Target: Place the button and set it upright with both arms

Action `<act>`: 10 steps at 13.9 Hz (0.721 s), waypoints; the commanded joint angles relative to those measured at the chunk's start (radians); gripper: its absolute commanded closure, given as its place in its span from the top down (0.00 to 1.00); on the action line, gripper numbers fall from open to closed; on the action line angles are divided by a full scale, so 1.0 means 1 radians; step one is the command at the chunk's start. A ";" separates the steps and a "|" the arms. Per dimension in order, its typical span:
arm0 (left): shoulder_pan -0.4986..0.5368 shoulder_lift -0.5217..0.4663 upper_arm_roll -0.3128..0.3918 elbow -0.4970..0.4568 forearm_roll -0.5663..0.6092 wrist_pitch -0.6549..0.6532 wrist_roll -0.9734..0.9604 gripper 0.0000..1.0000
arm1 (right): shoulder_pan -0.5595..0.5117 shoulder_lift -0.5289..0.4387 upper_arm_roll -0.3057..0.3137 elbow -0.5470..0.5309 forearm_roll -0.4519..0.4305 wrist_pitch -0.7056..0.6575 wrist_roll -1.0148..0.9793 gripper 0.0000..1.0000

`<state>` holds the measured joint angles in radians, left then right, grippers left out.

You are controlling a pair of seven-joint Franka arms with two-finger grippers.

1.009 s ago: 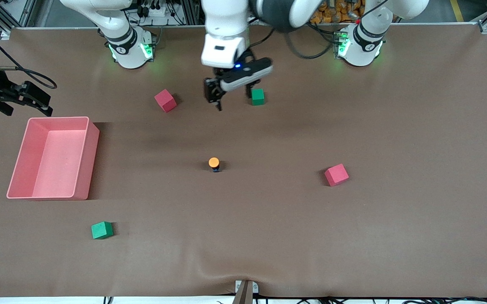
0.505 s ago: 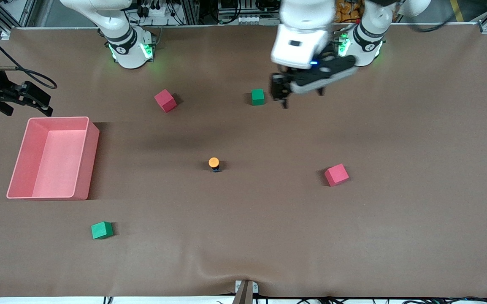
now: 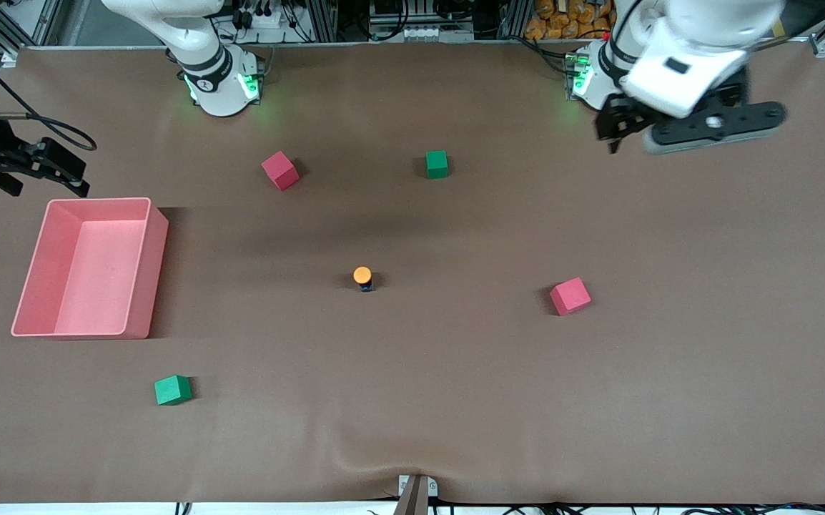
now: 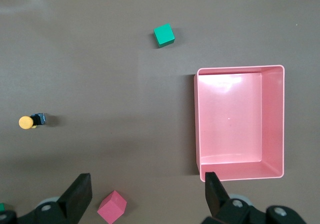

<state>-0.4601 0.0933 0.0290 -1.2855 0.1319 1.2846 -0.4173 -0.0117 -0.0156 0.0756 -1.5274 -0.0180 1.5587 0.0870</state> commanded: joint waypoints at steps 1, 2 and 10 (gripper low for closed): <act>0.117 -0.066 -0.011 -0.084 -0.049 0.002 0.168 1.00 | -0.019 0.008 0.013 0.020 -0.002 -0.012 -0.012 1.00; 0.173 -0.070 -0.011 -0.097 -0.082 0.005 0.219 1.00 | -0.019 0.008 0.013 0.020 -0.002 -0.012 -0.012 1.00; 0.310 -0.196 -0.018 -0.421 -0.135 0.306 0.315 1.00 | -0.019 0.008 0.013 0.020 -0.002 -0.014 -0.013 1.00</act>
<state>-0.1678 0.0026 0.0264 -1.5606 0.0096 1.5096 -0.0860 -0.0117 -0.0155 0.0757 -1.5274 -0.0180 1.5583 0.0870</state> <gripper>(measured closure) 0.000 0.000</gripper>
